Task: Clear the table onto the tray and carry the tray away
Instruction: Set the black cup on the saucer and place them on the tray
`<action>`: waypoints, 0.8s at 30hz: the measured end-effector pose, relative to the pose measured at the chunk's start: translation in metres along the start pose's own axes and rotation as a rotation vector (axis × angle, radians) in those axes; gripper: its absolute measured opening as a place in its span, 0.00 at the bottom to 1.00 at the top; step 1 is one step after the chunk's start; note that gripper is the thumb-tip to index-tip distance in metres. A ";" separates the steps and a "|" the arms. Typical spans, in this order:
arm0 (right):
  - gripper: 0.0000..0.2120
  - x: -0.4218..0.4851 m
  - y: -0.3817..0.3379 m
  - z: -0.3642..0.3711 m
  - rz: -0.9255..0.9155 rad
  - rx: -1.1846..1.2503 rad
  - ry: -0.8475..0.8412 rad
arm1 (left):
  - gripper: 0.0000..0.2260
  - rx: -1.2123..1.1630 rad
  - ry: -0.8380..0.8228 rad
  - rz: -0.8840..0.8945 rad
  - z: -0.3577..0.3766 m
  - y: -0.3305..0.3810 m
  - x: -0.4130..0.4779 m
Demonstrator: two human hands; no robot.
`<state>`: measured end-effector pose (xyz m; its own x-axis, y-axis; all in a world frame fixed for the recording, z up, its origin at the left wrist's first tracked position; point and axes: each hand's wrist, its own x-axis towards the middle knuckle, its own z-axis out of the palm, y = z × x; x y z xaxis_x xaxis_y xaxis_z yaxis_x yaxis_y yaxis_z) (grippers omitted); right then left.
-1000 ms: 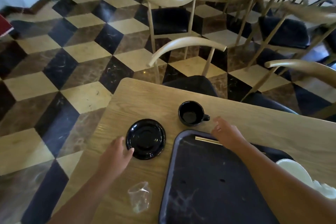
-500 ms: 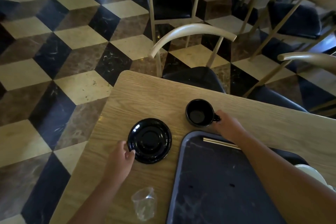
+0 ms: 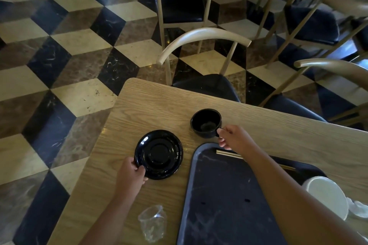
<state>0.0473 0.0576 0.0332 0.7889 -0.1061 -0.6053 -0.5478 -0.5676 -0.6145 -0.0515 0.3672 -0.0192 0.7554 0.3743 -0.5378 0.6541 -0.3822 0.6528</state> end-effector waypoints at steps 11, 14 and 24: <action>0.16 -0.034 0.019 0.008 0.001 0.180 0.180 | 0.09 -0.180 0.034 -0.021 0.004 0.013 0.001; 0.16 -0.045 0.030 0.004 -0.017 0.281 0.205 | 0.09 -0.182 0.009 -0.018 0.002 0.017 0.000; 0.17 -0.094 0.064 -0.021 -0.123 0.376 0.280 | 0.03 -0.278 -0.006 -0.013 0.001 0.038 -0.032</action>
<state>-0.0563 0.0145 0.0615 0.8704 -0.3015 -0.3893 -0.4680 -0.2608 -0.8444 -0.0509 0.3399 0.0219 0.7477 0.3726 -0.5497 0.6287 -0.1309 0.7665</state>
